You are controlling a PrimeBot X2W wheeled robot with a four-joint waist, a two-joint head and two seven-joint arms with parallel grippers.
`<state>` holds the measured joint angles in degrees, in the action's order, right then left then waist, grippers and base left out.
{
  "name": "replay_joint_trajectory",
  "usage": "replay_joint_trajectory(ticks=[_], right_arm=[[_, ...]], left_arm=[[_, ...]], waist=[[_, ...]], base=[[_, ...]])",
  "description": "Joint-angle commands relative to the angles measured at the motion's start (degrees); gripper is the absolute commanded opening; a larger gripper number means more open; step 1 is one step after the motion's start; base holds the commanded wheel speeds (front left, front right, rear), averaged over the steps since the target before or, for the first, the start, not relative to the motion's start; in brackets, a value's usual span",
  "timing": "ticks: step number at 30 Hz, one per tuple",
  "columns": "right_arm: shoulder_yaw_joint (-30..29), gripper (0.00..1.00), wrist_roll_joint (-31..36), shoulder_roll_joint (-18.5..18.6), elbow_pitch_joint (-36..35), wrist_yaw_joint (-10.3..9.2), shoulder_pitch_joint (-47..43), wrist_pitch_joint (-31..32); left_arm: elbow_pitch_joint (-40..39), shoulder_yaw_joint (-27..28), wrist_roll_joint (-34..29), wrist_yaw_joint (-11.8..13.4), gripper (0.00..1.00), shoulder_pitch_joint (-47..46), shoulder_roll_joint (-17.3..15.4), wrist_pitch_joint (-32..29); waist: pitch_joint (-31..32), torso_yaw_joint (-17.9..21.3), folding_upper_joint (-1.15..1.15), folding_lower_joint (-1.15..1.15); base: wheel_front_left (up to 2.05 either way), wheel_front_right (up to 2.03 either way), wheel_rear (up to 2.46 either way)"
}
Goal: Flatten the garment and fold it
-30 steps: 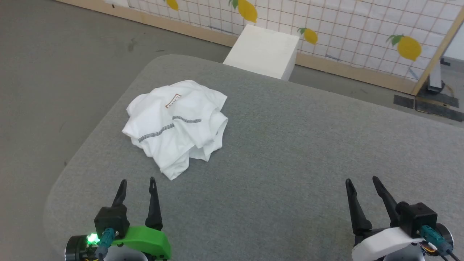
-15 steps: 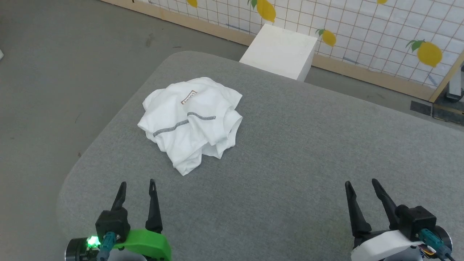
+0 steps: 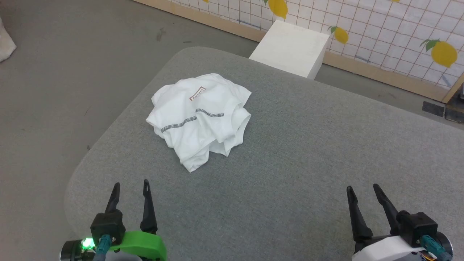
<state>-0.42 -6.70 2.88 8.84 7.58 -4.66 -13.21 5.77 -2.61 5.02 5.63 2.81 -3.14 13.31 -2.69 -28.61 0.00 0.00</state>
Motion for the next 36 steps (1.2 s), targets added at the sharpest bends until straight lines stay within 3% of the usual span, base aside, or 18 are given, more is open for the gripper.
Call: replay_joint_trajectory(ticks=[1, 9, 16, 22, 26, 30, 36], right_arm=[[-0.09, 1.00, -0.32, -0.01, 0.24, -0.08, -0.11, -0.84], [-0.53, 1.00, 0.85, -0.01, 0.39, -0.09, 0.59, -1.78], [-1.08, 1.00, 3.84, -0.01, -0.26, -0.09, 2.86, -1.57], [-2.52, 1.00, 5.74, -0.01, -1.89, -0.09, 4.37, -0.42], [-3.66, 1.00, 5.88, -0.01, -3.05, -0.09, 4.48, -0.07], [-3.99, 1.00, 5.89, -0.01, -3.70, -0.09, 4.91, 0.00], [-4.28, 1.00, 5.82, -0.01, -3.92, -0.09, 5.47, -0.16]], left_arm=[[0.29, 0.30, -0.17, -0.19, 1.00, -0.59, 0.02, 0.74], [8.64, 1.12, 3.73, -5.95, 1.00, -11.96, -2.24, 1.54], [20.35, 2.44, 11.91, -11.49, 1.00, -31.10, -5.60, -12.13], [29.63, 1.48, 20.12, -12.85, 1.00, -42.09, -7.66, -29.81], [33.10, -0.73, 22.22, -13.03, 1.00, -44.77, -8.66, -36.41], [36.54, -2.81, 22.03, -13.07, 1.00, -44.69, -9.20, -38.41], [41.45, -4.21, 21.23, -13.00, 1.00, -42.98, -9.05, -36.82]], waist=[[-0.30, 0.01, 0.00, 0.00], [-2.71, 0.07, 0.00, 0.00], [-7.97, 5.46, 0.00, 0.00], [-13.23, 11.10, 0.00, 0.00], [-15.88, 13.75, 0.00, 0.00], [-17.80, 15.42, 0.00, 0.00], [-18.97, 16.07, 0.00, 0.00]], base=[[0.00, 0.00, 0.00], [0.00, 0.00, 0.00], [0.00, 0.00, 0.00], [0.00, 0.00, 0.00], [0.00, 0.00, 0.00], [0.00, 0.00, 0.00], [0.00, 0.00, 0.00]])
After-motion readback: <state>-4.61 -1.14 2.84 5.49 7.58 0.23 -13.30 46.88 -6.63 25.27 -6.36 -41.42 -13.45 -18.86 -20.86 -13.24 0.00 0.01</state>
